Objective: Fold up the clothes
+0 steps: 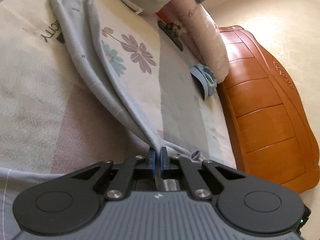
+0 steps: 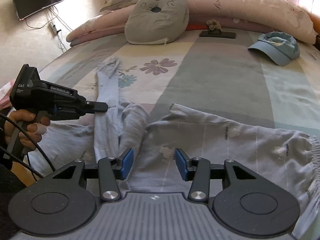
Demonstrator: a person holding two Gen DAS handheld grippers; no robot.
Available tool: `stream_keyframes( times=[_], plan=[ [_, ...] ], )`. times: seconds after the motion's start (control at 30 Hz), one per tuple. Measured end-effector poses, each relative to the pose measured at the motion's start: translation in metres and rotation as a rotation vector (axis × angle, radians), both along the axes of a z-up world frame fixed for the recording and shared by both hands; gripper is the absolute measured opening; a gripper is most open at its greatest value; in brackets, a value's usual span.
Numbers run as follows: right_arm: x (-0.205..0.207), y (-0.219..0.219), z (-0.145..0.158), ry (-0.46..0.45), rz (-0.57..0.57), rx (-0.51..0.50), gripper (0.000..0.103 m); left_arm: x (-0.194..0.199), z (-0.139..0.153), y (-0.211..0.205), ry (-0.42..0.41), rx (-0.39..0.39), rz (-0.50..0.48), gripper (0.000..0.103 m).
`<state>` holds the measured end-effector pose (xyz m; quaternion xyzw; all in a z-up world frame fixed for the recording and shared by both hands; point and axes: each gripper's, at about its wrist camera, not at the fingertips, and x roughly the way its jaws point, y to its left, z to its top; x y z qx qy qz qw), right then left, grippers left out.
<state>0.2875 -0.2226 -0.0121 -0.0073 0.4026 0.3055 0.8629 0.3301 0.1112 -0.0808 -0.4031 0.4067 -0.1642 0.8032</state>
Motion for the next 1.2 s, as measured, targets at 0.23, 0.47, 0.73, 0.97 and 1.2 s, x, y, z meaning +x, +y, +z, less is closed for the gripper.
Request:
stream_keyframes(
  times=[0.23, 0.47, 0.73, 0.97, 1.2],
  plan=[
    [0.004, 0.062, 0.006, -0.078, 0.188, -0.018, 0.051, 0.009, -0.010, 0.004, 0.031, -0.030, -0.016, 0.002],
    [-0.012, 0.143, -0.029, -0.160, 0.278, -0.289, 0.012, 0.020, -0.015, 0.006, 0.013, -0.040, -0.104, 0.002],
    [-0.023, 0.144, -0.016, -0.133, 0.099, -0.305, 0.002, 0.001, -0.017, 0.028, 0.023, -0.072, -0.165, 0.034],
    [-0.027, 0.142, -0.002, 0.013, 0.082, -0.129, 0.002, -0.005, -0.028, 0.037, 0.044, -0.158, -0.196, 0.045],
    [-0.036, 0.156, -0.021, 0.143, 0.131, -0.135, 0.006, 0.004, -0.052, 0.034, 0.051, -0.265, -0.177, 0.045]
  ],
)
